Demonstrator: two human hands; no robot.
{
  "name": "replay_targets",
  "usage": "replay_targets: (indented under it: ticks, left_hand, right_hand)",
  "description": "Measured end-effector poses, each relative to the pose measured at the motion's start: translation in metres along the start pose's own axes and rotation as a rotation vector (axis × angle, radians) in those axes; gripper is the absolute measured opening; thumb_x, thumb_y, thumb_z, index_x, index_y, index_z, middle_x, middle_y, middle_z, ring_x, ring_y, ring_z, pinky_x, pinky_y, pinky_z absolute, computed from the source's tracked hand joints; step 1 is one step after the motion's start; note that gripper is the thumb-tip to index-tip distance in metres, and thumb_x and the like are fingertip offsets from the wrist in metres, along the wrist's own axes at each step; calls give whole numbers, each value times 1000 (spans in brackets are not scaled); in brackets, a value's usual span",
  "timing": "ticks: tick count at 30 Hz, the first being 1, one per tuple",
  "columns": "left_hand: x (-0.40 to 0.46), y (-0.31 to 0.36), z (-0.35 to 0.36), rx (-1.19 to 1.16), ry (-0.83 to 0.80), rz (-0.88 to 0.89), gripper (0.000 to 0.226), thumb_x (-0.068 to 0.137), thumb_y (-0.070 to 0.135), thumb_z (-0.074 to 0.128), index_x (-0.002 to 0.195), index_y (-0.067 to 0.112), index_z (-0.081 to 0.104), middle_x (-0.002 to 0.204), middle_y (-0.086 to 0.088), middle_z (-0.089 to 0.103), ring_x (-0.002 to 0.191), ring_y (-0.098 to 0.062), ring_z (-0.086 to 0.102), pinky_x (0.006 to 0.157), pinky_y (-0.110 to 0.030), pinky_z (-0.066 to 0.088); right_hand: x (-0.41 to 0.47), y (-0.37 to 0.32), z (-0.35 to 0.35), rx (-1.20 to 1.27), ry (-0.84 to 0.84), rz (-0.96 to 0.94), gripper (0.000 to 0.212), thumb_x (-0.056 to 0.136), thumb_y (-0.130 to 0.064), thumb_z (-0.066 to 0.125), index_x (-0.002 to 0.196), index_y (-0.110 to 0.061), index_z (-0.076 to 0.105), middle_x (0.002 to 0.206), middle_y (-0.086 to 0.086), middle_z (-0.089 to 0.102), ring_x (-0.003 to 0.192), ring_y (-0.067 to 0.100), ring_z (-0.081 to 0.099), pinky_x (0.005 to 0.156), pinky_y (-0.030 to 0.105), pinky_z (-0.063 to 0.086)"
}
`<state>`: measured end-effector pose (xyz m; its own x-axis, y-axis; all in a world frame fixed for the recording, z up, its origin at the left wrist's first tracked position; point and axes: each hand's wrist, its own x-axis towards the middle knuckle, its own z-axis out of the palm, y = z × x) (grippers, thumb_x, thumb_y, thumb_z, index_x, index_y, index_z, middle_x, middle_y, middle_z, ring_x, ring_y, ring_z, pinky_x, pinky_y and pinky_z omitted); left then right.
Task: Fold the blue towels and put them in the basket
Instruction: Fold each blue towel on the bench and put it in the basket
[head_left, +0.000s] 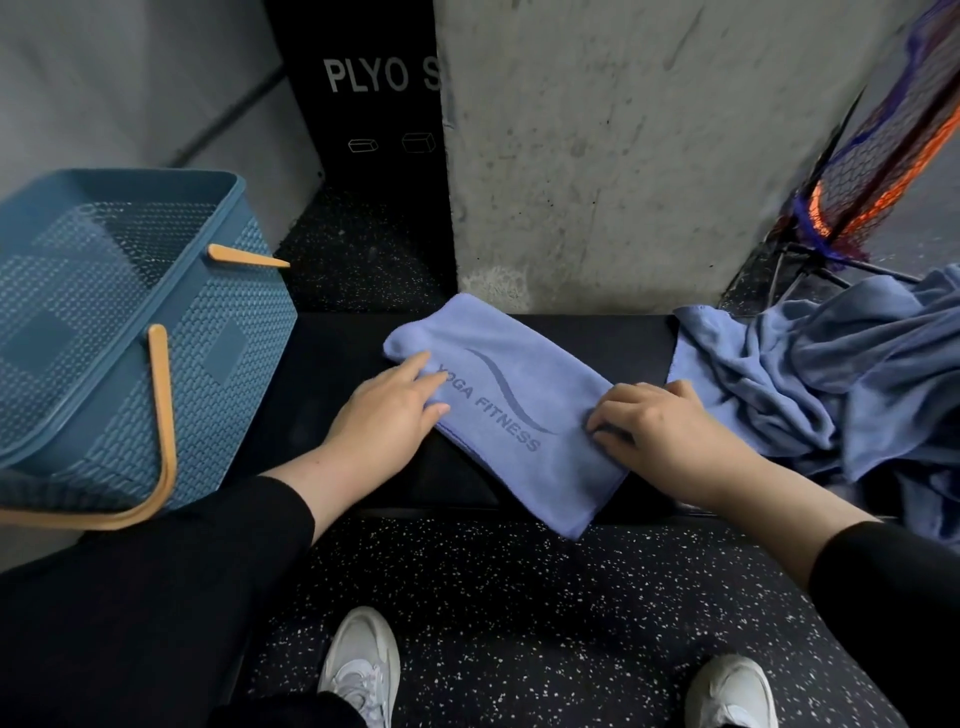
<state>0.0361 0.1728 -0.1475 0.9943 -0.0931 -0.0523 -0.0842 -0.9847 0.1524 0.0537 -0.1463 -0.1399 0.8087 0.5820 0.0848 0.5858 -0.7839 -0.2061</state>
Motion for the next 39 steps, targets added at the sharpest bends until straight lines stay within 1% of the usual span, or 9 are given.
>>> replay_targets:
  ticks: [6,8,11,16,22,27,30,35,39]
  left_hand:
    - [8,1,-9,137,265,-112,37,92,46,61,122,24,63,125,-2,55,113,-28,51,92,-47,34]
    - [2,9,-7,67,168,-31,43,93,56,55,125,29,62,126,3,53,118,-24,49,98,-46,32]
    - [-9,16,-2,-27,-147,-4,77,92,69,44,156,30,28,163,-1,19,152,-20,15,122,-51,14]
    - [3,2,-1,-5,-271,76,79,96,70,33,160,37,2,168,6,-15,153,-11,-17,123,-55,-3]
    - [29,16,0,44,-62,-12,73,97,63,42,158,31,18,169,-2,-8,155,-17,-8,123,-55,3]
    - [4,25,-5,-83,141,340,41,95,57,44,110,26,65,122,10,62,118,-14,57,100,-38,36]
    - [-26,24,-5,2,16,537,57,90,71,36,114,29,67,123,11,56,116,-11,52,103,-37,36]
    - [-59,23,2,119,-30,485,92,78,90,32,143,27,48,147,4,42,138,-14,37,117,-41,25]
    - [-65,27,8,66,48,445,76,83,79,42,136,26,55,141,4,48,134,-15,43,115,-42,31]
  right_hand:
    - [-8,-11,-6,45,-39,-176,15,97,-41,49,98,-36,63,97,-21,59,90,2,51,80,32,34]
    - [-12,-3,-1,96,-49,-126,22,95,-41,47,105,-36,65,112,-21,57,101,8,54,84,33,38]
    - [-15,8,3,164,-81,-115,26,91,-33,52,110,-29,70,120,-13,59,104,18,62,84,41,52]
    - [-21,-4,-5,145,-55,-135,31,92,-32,45,107,-29,72,118,-13,64,99,17,64,78,42,52]
    - [-34,0,-10,71,-240,-138,60,74,-63,55,129,-40,55,138,-20,43,129,4,38,101,34,31]
    - [-34,-2,2,16,-162,-217,53,73,-57,71,120,-37,55,132,-17,47,127,11,43,99,41,39]
    - [-31,-5,0,10,-63,-277,32,82,-51,64,109,-34,63,123,-16,55,118,12,51,93,39,41]
    - [-28,-15,3,34,45,-236,20,84,-34,53,96,-23,65,107,-12,63,108,10,58,96,37,39]
    - [-21,-21,-4,228,46,-89,9,90,-32,57,95,-25,61,81,-17,60,83,9,57,90,28,41]
